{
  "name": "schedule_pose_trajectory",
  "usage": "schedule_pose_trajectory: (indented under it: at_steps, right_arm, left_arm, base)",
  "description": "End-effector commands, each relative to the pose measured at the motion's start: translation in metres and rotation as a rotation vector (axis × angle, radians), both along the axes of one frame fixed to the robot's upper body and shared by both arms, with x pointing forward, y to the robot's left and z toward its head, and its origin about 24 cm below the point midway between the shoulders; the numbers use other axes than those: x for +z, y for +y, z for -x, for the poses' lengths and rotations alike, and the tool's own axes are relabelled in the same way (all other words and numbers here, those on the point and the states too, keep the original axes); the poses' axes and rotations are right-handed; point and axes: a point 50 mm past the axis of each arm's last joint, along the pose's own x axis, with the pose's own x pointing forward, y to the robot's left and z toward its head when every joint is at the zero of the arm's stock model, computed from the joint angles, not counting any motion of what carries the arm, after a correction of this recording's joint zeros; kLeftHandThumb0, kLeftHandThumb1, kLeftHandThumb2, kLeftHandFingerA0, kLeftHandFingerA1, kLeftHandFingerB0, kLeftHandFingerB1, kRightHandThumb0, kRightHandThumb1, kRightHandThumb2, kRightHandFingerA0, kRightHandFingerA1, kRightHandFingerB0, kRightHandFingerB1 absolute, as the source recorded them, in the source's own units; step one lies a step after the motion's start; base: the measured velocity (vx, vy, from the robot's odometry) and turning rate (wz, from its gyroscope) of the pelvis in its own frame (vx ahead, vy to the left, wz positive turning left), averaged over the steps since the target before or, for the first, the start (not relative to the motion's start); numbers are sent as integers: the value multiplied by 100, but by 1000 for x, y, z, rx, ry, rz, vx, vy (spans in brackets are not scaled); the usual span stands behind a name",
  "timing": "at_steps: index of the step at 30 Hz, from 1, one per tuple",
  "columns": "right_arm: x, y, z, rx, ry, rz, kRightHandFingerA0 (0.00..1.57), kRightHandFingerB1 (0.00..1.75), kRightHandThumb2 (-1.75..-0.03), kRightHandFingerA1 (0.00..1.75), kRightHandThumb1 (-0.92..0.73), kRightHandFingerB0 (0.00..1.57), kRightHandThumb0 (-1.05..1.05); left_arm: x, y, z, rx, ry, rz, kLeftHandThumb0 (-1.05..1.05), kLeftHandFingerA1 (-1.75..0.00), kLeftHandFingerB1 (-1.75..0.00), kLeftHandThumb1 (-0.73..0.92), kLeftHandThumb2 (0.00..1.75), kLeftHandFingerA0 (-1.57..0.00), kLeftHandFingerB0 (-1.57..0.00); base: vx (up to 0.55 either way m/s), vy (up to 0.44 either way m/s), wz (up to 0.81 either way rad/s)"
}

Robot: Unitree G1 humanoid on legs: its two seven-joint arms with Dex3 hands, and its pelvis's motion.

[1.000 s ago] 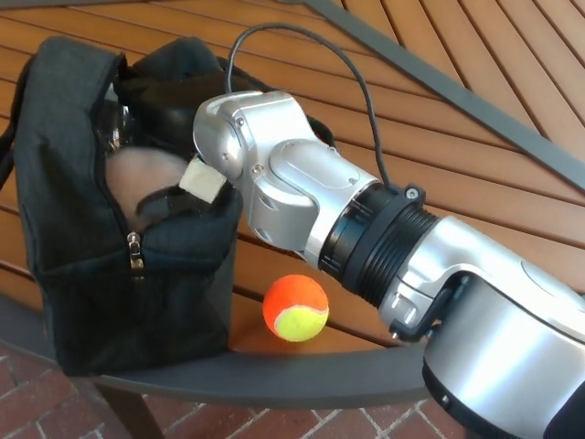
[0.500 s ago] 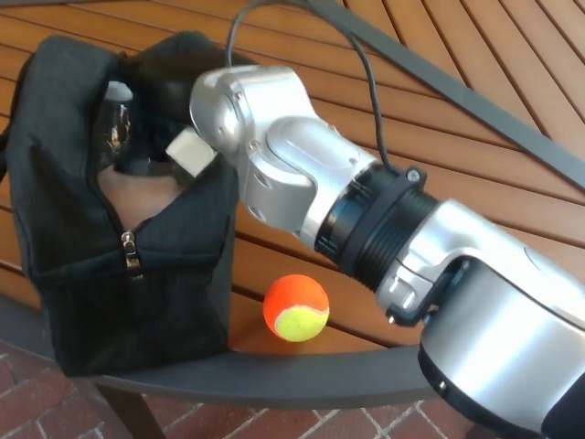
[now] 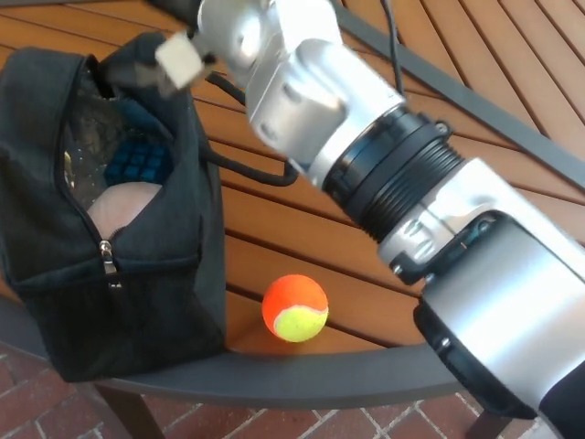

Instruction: Pick up a rubric cube, an apple, a tennis ball, a soft toy, a bottle from the table and put it into the lunch box one by one

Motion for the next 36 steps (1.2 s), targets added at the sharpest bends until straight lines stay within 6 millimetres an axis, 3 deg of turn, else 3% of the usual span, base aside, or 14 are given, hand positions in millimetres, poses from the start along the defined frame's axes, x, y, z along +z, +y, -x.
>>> schedule_pose_trajectory:
  at_steps: [1,3,4,5,7,8,11,14,15,16,19,20,26,36]
  right_arm:
    - [30,13,13,-32,80,-357,103,57,-60,86,-68,59,-56]
    - [35,10,13,-49,119,-436,103,57,-60,86,-68,59,-56]
    - [50,-4,14,-75,251,-728,107,67,-60,85,-66,79,-55]
    - [54,-11,14,-87,314,-848,107,67,-60,85,-66,79,-55]
    - [55,-11,15,-90,317,-852,107,67,-60,85,-66,79,-55]
    - [56,-32,20,-81,375,-1034,106,66,-61,100,-70,79,-52]
    - [56,-44,24,-84,401,-1115,106,66,-61,100,-70,79,-52]
    - [27,-92,45,-92,358,-1160,100,61,-61,102,-74,72,-53]
    - [26,-94,46,-90,357,-1158,100,61,-61,102,-74,72,-53]
    - [16,-115,52,-51,343,-1015,48,36,-63,61,-81,30,-70]
    - [-11,-142,70,25,455,-723,30,45,-94,60,-60,15,-73]
    - [-25,-152,76,31,499,-650,19,28,-60,43,-65,16,-73]
    - [-81,-166,102,13,569,-473,19,31,-61,52,-65,24,-72]
    - [-121,-167,112,-68,647,-409,23,32,-60,47,-66,29,-69]
  left_arm:
    - [1,-11,2,-29,-31,21,-11,-114,-110,63,87,-109,-97]
    - [1,-10,3,-34,-32,18,-11,-114,-110,63,87,-109,-97]
    - [1,-10,3,-12,-31,27,-12,-116,-111,64,89,-108,-98]
    - [1,-10,3,-3,-30,32,-12,-116,-111,64,89,-108,-98]
    - [1,-10,3,-3,-30,32,-12,-116,-111,64,89,-108,-98]
    - [1,-9,3,-11,-34,40,-12,-116,-112,62,91,-108,-97]
    - [1,-9,2,-14,-36,44,-12,-116,-112,62,91,-108,-97]
    - [1,-6,1,-15,-39,32,-13,-117,-111,65,86,-109,-98]
    - [1,-6,1,-13,-41,33,-13,-117,-111,65,86,-109,-98]
    - [2,-4,0,-8,-41,31,-12,-119,-110,64,88,-108,-100]
    - [2,-3,-3,1,-46,26,-11,-118,-110,64,87,-108,-100]
    - [2,-2,-5,5,-50,24,-11,-116,-110,58,98,-111,-103]
    - [4,3,-8,-4,-58,1,-11,-116,-110,63,90,-109,-99]
    - [4,2,-11,-27,-57,-13,-14,-117,-111,62,91,-107,-99]
  base:
    - [0,0,0]
    - [0,0,0]
    - [0,0,0]
    - [0,0,0]
    - [0,0,0]
    - [0,0,0]
    - [0,0,0]
    - [0,0,0]
    - [0,0,0]
    - [0,0,0]
    - [0,0,0]
    - [0,0,0]
    - [0,0,0]
    - [0,0,0]
